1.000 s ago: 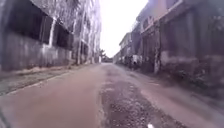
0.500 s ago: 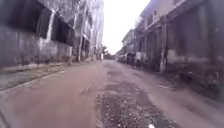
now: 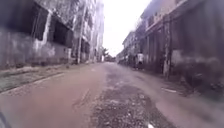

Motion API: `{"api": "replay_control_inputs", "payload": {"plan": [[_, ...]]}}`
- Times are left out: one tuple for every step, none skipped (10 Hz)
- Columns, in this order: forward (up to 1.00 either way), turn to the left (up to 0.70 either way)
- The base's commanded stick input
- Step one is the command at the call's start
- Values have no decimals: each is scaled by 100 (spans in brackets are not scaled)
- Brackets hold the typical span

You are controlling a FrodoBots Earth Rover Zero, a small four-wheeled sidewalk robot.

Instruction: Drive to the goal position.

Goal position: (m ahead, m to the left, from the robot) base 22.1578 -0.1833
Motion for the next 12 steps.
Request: {"api": "replay_control_inputs", "payload": {"plan": [[70,0],[70,0],[70,0],[70,0],[70,0],[70,0],[70,0],[70,0],[70,0],[70,0],[70,0],[70,0]]}}
